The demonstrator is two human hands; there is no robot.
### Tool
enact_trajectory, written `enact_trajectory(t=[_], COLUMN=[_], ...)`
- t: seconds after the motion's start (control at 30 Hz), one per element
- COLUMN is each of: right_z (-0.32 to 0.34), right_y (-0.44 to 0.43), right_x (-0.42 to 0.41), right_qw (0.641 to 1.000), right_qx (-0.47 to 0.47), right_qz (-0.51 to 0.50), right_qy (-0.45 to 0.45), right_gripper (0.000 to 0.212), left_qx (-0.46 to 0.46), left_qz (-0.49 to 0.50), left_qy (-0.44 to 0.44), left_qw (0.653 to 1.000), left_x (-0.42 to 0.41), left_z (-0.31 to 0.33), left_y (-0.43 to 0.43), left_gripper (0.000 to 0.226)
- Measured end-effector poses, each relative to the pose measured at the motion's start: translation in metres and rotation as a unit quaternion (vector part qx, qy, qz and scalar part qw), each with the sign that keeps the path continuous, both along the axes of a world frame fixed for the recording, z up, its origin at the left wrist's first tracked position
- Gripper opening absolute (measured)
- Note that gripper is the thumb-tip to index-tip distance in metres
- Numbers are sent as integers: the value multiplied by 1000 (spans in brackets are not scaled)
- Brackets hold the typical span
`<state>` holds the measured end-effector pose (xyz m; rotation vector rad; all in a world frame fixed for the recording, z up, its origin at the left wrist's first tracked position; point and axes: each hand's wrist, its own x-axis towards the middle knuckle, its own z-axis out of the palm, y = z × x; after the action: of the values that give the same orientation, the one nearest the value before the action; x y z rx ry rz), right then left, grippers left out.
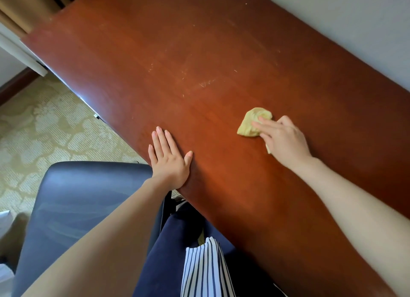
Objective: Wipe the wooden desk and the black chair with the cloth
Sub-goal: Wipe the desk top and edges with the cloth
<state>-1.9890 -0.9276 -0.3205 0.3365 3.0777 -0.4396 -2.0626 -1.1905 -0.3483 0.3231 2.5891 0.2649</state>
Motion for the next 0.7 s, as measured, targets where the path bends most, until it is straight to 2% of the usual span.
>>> enact_trajectory(t=[0.17,0.3,0.43,0.53,0.7], right_z=[0,-4,-6,-8,-10], right_y=[14,-1,-29,-60,-109], right_x=[-57,-106,-139,-156,-139], right_qw=[994,983,988,992,998], right_qx=[34,17,33,-8,-27], right_qz=[-105,-175,-133,-91,-4], right_qy=[-15,-48,-65,-83,-48], right_gripper=[37,40,43,41,41], left_qx=[2,-2,5,7,20], left_qz=[-1,0,1,5,6], left_qy=[3,3,6,16,28], left_qw=[1000,1000,1000,1000,999], left_x=[0,0,1,2,2], left_z=[-2,-5,-7,-9,-9], left_y=[-1,-1,-1,-2,-1], left_gripper=[79,79,79,78,76])
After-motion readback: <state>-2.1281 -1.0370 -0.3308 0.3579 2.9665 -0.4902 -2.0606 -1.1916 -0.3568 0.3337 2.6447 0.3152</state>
